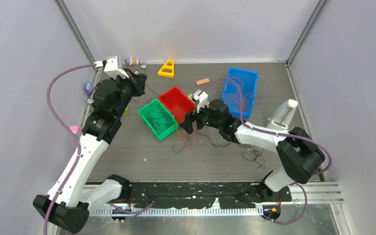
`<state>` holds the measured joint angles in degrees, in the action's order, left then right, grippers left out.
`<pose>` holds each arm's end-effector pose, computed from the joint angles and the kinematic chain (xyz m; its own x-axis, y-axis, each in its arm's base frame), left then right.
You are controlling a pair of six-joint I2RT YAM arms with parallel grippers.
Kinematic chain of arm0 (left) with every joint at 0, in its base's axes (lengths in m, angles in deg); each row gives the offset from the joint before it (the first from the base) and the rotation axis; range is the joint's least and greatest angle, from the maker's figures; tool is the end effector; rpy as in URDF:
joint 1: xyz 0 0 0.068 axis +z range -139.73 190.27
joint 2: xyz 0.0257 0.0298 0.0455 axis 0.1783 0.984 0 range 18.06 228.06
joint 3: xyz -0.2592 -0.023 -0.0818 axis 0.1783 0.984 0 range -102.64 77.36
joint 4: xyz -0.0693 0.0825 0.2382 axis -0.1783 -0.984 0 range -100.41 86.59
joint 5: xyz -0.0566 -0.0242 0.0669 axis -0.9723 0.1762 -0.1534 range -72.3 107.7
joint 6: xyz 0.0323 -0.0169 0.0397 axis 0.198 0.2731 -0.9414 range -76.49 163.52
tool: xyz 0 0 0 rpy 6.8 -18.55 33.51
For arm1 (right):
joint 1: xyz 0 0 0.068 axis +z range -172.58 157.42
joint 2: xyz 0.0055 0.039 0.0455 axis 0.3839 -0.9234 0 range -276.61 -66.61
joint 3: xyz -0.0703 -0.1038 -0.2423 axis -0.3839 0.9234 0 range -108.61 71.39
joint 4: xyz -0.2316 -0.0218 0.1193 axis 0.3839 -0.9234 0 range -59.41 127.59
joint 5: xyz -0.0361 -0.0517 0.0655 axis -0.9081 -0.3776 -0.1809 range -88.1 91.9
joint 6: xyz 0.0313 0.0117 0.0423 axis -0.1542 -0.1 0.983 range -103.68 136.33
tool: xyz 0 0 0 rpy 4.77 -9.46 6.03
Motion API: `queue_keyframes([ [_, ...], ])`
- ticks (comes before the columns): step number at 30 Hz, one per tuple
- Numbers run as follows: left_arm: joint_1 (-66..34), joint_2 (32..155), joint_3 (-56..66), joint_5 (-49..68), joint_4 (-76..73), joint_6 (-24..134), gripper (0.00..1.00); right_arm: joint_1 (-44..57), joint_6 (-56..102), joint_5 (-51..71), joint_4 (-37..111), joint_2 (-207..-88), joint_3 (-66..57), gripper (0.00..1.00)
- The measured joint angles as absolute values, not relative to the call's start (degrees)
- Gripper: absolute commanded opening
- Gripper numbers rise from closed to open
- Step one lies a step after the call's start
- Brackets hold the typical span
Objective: Untangle the cables
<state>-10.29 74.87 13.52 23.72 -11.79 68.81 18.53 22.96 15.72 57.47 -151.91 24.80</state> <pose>0.2079 -0.0741 0.4214 -0.1273 -0.4061 -0.9049 0.2175 0.8787 -0.4249 0.2430 0.2232 0.2352 -0.3349 -0.1433 -0.9313 -0.7753 0.6036 0.1860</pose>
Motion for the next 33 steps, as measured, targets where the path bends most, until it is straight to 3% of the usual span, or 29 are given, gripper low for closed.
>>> queue_keyframes([
  [12,-10.29,81.45,9.74,20.55,-12.47,69.10,0.00,21.28,33.58,8.64,54.89,-158.62,30.55,0.79],
  [14,-10.29,83.16,8.58,20.16,-13.28,69.14,0.00,21.37,34.76,5.78,52.04,-159.69,31.14,0.69],
  [16,-10.35,84.89,7.38,19.96,-13.91,69.14,0.00,21.56,35.61,2.06,50.32,-159.87,30.60,0.55],
  [18,-10.68,86.90,5.89,19.94,-15.14,69.08,0.00,21.61,36.60,-2.70,46.67,-159.89,29.66,0.33],
  [20,-11.16,89.26,3.93,19.98,-16.62,68.88,0.00,21.63,37.47,-6.81,43.89,-159.69,29.07,0.20],
  [26,-14.53,99.25,-5.93,21.51,-24.38,66.24,0.00,20.51,42.91,-18.46,32.66,-150.91,34.57,0.07],
  [33,-16.67,103.92,-7.50,23.22,-29.13,64.55,0.00,19.33,51.61,-30.48,19.46,-138.88,36.69,0.05],
])
